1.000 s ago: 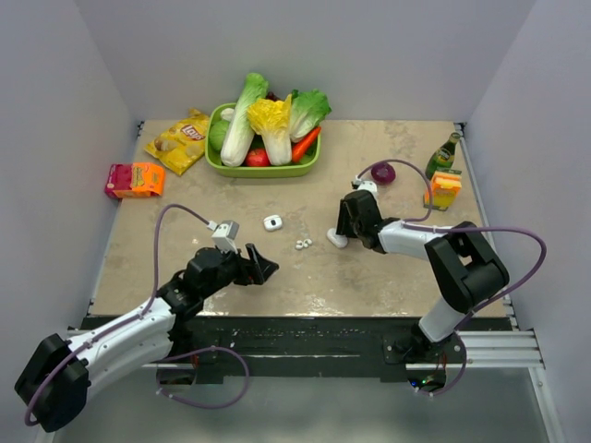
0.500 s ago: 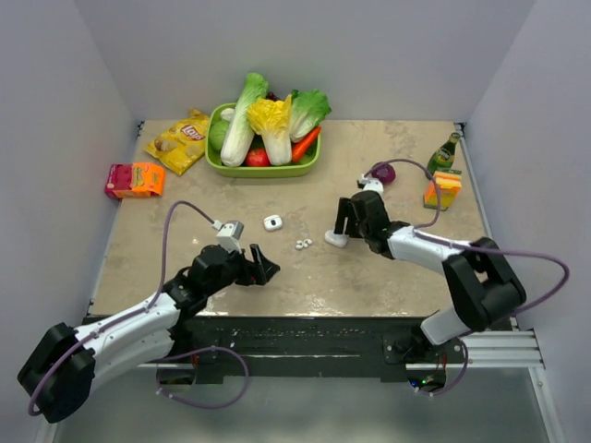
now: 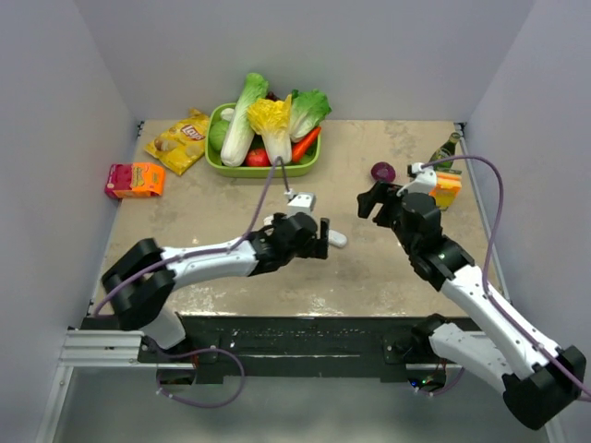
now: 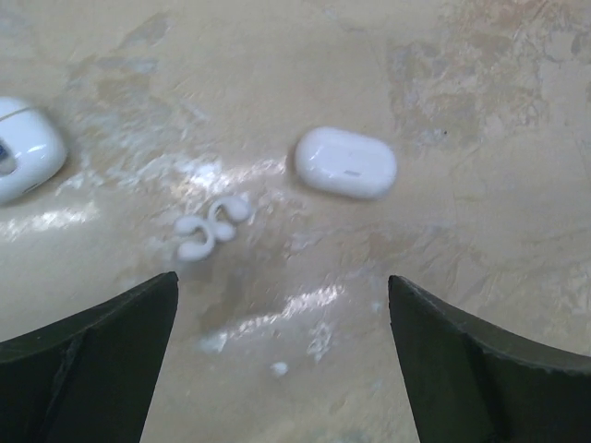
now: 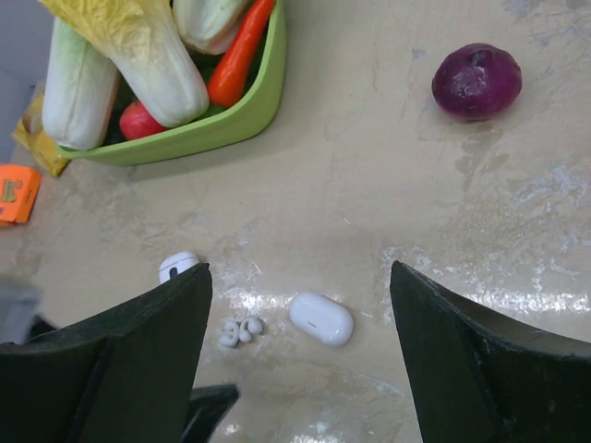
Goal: Insert the wireless bluetooth earbuds into the charging case
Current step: Pick up the charging case at the center of the board.
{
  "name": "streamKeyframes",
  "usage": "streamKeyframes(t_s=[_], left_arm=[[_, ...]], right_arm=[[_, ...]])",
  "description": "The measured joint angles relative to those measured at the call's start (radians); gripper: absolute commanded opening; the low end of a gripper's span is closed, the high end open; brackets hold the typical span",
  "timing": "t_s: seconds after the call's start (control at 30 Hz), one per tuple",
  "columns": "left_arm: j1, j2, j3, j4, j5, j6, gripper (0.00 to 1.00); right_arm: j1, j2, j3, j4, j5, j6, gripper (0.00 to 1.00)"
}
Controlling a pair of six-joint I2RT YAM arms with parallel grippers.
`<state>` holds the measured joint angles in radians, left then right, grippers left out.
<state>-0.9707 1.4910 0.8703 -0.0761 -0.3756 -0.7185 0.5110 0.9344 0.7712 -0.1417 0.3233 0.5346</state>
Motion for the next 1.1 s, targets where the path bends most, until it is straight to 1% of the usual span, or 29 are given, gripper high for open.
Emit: streamKeyframes(t_s=[0.07,0.13,0.3,0.47,0.7,0.9,1.1], left_arm=[[-0.023,0.131,0.126,-0.019,-0.02,0.011,0.98],[-0.026,0.218,0.198,-0.023,-0.023,0.032,0.98],[-0.024,0.336,0.293,-0.031,-0.024,0.076,0.97],[-0.024,0.43,0.389,-0.039,-0.018,0.108,0.97],[-0.024,0.513,0.465,-0.066,-0.018,0.115,0.99],[-0.024,0.562,0.486,-0.087,-0.016,0.121,0.96],[-0.024,0.577,0.505,-0.099,-0.01,0.139,0.94]], right_arm=[[0.0,-0.073,-0.005,-0.043,-0.001,-0.005,0.82],[0.0,-0.133,-0.006,-0.082,-0.002,-0.012,0.82],[0.0,-0.269,-0.008,-0.179,-0.01,-0.019,0.83],[0.0,-0.361,-0.016,-0.224,-0.046,-0.018,0.83],[0.0,-0.374,-0.016,-0.262,-0.077,-0.018,0.84],[0.0,-0.372,-0.016,-0.265,-0.084,-0.018,0.84],[0.0,-0.372,-0.016,-0.266,-0.084,-0.018,0.84]])
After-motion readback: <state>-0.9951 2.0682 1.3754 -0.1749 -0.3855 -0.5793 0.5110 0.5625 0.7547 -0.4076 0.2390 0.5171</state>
